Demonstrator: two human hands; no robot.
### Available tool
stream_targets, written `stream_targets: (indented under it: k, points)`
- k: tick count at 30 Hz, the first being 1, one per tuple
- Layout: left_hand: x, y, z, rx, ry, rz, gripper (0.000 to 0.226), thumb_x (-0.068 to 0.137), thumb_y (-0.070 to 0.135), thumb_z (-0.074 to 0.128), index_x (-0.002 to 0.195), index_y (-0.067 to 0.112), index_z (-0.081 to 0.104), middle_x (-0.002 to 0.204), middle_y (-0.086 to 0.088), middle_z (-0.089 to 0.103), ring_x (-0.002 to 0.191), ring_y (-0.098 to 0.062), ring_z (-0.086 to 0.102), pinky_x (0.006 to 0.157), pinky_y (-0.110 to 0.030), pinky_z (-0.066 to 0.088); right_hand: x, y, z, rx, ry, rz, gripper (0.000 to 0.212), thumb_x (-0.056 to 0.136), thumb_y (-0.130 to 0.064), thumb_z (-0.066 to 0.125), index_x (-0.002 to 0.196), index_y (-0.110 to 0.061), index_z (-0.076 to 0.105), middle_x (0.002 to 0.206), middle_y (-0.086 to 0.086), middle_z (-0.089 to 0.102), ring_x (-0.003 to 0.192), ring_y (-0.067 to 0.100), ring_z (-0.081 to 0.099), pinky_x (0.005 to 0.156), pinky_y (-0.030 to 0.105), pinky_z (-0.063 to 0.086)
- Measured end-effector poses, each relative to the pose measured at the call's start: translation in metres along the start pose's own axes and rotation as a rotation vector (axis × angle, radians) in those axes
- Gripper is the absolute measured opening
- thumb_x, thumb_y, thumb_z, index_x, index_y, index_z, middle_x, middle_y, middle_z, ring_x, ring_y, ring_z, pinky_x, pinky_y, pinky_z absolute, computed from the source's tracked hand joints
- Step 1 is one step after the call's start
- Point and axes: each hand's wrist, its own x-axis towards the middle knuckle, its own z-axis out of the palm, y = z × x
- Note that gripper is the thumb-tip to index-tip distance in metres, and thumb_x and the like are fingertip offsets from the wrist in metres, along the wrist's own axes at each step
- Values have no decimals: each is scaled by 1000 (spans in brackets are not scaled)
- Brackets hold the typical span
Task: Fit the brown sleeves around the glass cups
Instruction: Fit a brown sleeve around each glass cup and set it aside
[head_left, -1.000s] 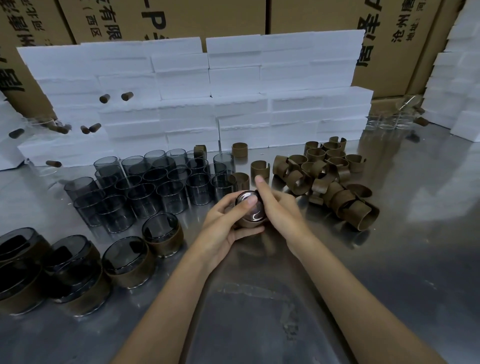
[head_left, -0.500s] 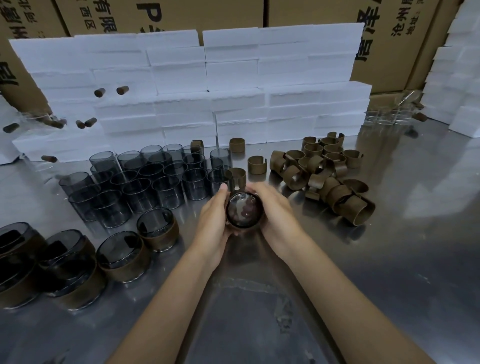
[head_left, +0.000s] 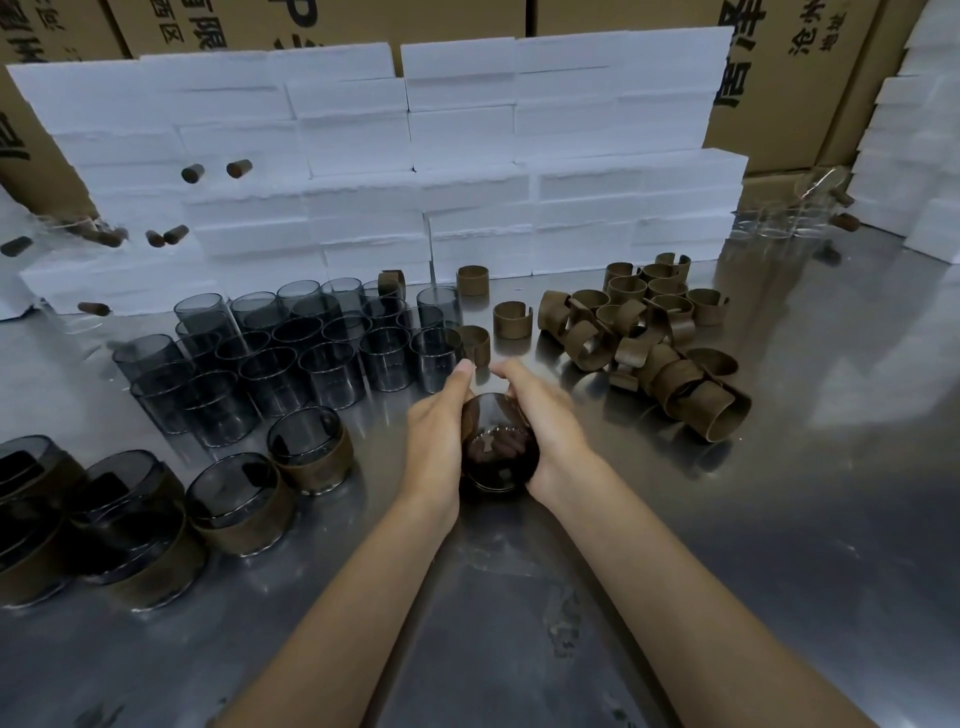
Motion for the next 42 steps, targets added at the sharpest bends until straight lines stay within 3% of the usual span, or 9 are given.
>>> stream_targets:
  k: [5,12,15,19,26,30,34,37,42]
  points:
    - [1,-1,0,15,24,-19,34,101,35,63,83,9,79,87,-14,79,77,-22,77,62,-22,58,-5,-2,0,4,1,0,15,86,-23,76,76,-14,67,59,4,71,54,18,71,50,26,54]
    - [7,-5,-4,139,-44,-17,41,97,50,63,84,16,81,92,-12,79,87,-23,77,70,-26,60,-9,-8,-4,33,57,-84,31,91,-27,72,61,-19,65,57,0,68,53,15,69,47,24,53]
    - [6,-6,-4,229,-185,-16,46,86,59,72,99,15,75,106,-16,74,99,-30,74,90,-45,60,-6,-18,-11,15,213,-219,45,93,-42,64,53,-24,55,58,-4,60,58,11,62,63,29,52]
    - [-2,-8,1,337,-332,-76,78,58,59,87,123,24,61,106,-2,77,93,-21,76,71,-31,59,-4,-24,-18,-82,334,-392,54,98,-47,51,56,-14,54,49,-9,51,64,12,55,68,34,42]
    - [2,5,-5,-424,-230,-258,50,79,26,65,121,-2,61,113,-27,68,106,-38,64,79,-32,53,-11,-26,-13,-68,88,-371,25,99,-37,53,99,-21,72,106,0,75,104,13,67,92,32,49]
    - [4,12,-15,-711,-242,-294,58,98,30,47,143,-7,50,144,-28,56,135,-38,53,95,-38,58,-17,-15,-4,-249,-105,-291,53,74,-52,63,114,-19,71,107,-2,72,98,9,65,98,33,52]
    - [4,13,-18,-689,-217,-269,58,103,33,39,143,-7,50,141,-26,58,131,-37,57,112,-40,45,-19,-3,3,-400,-191,-438,41,76,-43,77,114,-30,68,100,-13,74,90,-6,68,75,7,49]
    - [4,15,-16,-599,-200,-245,56,105,33,35,142,-5,52,137,-27,62,115,-39,67,97,-41,56,-18,3,3,-491,-127,-583,33,80,-33,83,108,-38,65,104,-13,73,98,-2,69,82,13,53]
    - [9,10,-12,-347,-108,-186,48,108,29,37,138,-2,58,137,-24,63,131,-42,56,110,-46,46,-21,1,5,-521,4,-624,37,70,-51,79,97,-66,58,99,-30,69,99,-15,61,77,2,43]
